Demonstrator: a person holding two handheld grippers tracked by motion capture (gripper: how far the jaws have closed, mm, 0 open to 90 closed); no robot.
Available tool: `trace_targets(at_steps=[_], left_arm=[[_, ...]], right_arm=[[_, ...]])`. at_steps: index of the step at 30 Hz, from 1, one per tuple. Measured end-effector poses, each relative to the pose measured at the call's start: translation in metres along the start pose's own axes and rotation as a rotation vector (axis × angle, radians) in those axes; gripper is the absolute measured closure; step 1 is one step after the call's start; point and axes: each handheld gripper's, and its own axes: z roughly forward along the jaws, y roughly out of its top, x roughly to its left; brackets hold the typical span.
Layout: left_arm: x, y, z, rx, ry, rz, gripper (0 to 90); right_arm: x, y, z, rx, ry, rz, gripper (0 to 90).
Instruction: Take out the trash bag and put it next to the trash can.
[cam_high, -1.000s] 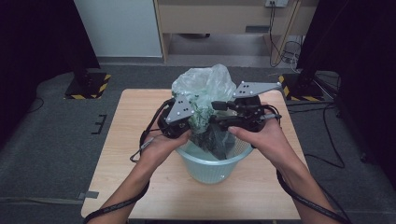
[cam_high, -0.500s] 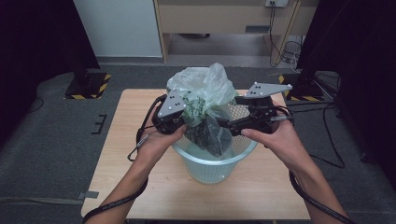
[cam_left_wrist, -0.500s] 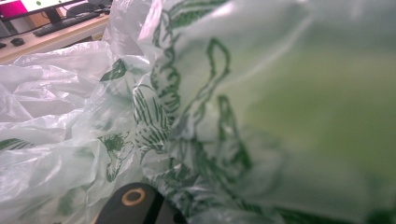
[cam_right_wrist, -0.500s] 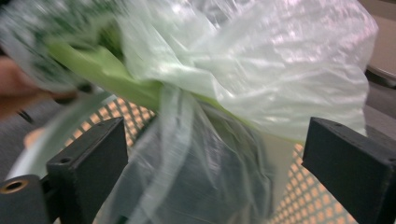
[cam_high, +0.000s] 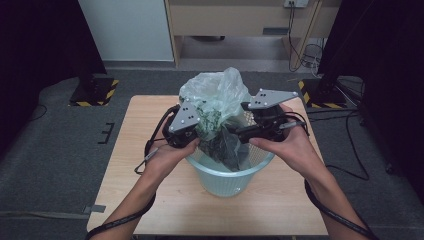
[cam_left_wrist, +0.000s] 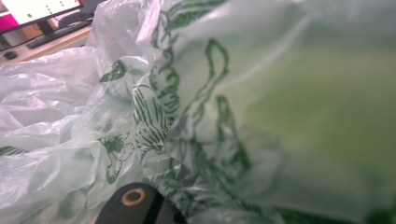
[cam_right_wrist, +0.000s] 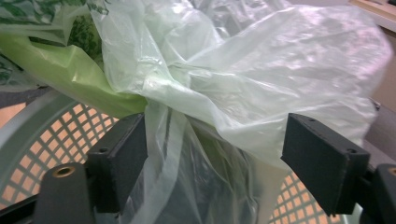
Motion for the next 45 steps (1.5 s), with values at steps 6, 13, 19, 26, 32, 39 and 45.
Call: trace_targets(at_steps=[6,13,19,26,32,39,45], left_arm=[[-0.001,-0.001,-0.003,-0.021,-0.042,-0.002,88.7],[0.004,-0.007,-0.007,-0.092,-0.124,-0.054,75.5],[0.005,-0.006,-0.007,-0.14,-0.149,-0.105,57.2],[0.003,-0.005,-0.003,-0.14,-0.171,-0.107,59.2],[0.003,-0.005,-0.003,-0.127,-0.184,-0.105,84.6],[0.004,-0.007,-0.002,-0.122,-0.145,-0.133,88.5],[0.008,-0.01,-0.002,-0.129,-0.124,-0.159,88.5]], right_arm=[[0.006,0.0,0.008,0.028,0.028,-0.07,65.6],[0.007,-0.005,0.008,0.027,0.062,-0.082,90.0],[0.016,-0.005,0.011,0.042,0.081,-0.143,90.0],[0.027,-0.003,0.016,0.065,0.095,-0.202,90.0],[0.03,-0.005,0.016,0.069,0.11,-0.215,90.0],[0.024,-0.009,0.01,0.053,0.116,-0.124,67.8],[0.012,-0.012,0.002,0.065,0.028,-0.048,32.3]])
